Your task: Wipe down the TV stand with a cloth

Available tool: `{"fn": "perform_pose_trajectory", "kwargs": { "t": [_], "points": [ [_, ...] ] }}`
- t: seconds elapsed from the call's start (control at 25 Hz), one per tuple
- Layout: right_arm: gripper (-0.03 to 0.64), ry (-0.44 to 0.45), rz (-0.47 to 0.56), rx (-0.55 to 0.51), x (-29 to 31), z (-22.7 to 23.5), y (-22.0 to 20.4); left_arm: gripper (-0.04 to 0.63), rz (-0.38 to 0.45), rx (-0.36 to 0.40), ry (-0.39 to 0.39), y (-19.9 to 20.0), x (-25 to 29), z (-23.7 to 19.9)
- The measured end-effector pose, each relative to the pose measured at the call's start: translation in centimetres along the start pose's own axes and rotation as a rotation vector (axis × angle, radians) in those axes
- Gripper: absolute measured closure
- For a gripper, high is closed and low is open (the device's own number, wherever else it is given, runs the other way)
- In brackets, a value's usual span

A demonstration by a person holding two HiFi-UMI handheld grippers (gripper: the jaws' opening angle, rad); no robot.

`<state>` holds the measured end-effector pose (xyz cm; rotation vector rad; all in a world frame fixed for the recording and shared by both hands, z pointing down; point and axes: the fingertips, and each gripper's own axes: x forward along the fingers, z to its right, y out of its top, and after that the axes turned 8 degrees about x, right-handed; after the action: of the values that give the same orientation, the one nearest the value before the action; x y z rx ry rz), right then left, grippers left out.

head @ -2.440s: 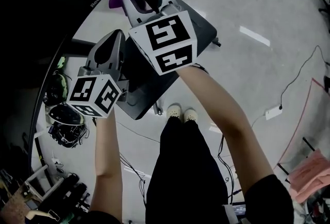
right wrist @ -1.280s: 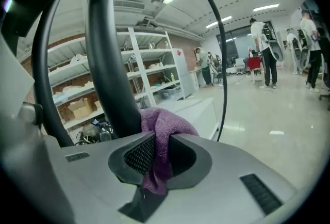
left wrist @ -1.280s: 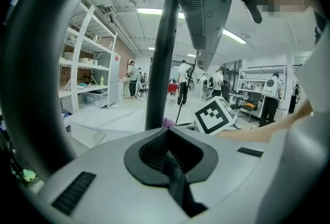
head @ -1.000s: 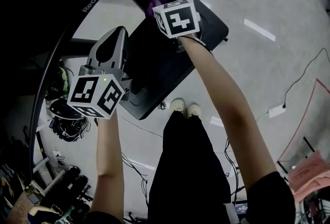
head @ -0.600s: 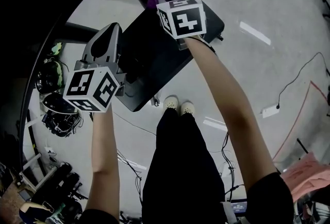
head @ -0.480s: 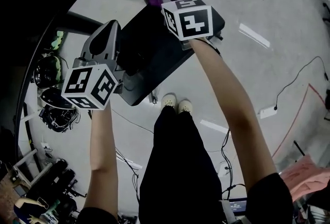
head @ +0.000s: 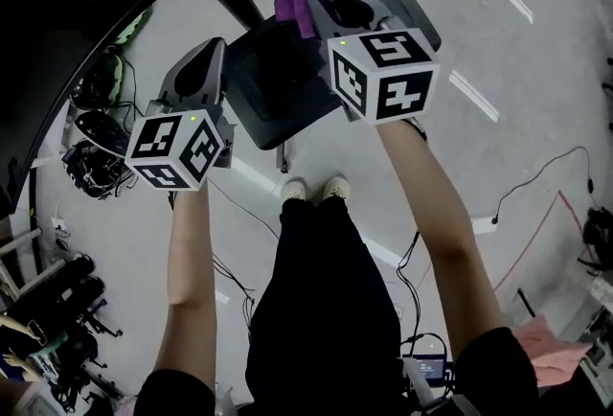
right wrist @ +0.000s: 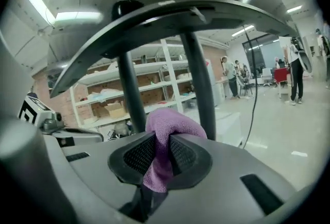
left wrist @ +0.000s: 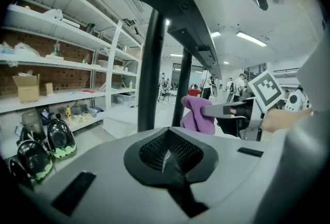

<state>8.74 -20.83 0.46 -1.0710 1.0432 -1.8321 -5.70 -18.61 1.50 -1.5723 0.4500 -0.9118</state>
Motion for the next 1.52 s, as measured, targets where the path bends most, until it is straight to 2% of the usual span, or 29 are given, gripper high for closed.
{"fn": "perform_pose_trajectory", "kwargs": {
  "t": [0.24, 0.44, 0.6, 0.72, 0.88, 1.2, 1.36, 1.52],
  "points": [
    [0.543, 0.147, -0.018, 0.002, 1.4, -11.3, -1.7, 0.589, -0.011, -0.053, 0.1, -3.0, -5.3, -5.8],
    [0.543, 0.219, -0.101, 0.013, 4.1, -18.5, -7.5, 0.589, -0.063, -0.091, 0.148, -7.4, -8.8, -9.0],
    [0.543, 0.23, -0.166, 0.003, 5.6, -21.8, -12.7, 0.589, -0.107, -0.105, 0.173, -11.0, -10.9, -10.7],
    [0.543, 0.205, -0.204, 0.008, 6.7, -22.2, -16.2, 0.589, -0.119, -0.124, 0.174, -13.5, -11.3, -11.5],
    [0.543, 0.136, -0.239, -0.004, 8.0, -20.8, -19.4, 0.589, -0.126, -0.138, 0.135, -16.4, -10.6, -11.2],
    [0.543, 0.028, -0.266, -0.031, 10.7, -16.7, -21.1, 0.589, -0.139, -0.114, 0.047, -18.4, -7.2, -9.1],
    [0.543, -0.019, -0.278, -0.022, 11.6, -15.0, -21.4, 0.589, -0.151, -0.107, 0.026, -18.9, -6.9, -8.8],
    [0.543, -0.105, -0.271, 0.008, 11.8, -12.1, -21.6, 0.589, -0.158, -0.105, 0.026, -19.0, -6.7, -9.1]
  ]
}}
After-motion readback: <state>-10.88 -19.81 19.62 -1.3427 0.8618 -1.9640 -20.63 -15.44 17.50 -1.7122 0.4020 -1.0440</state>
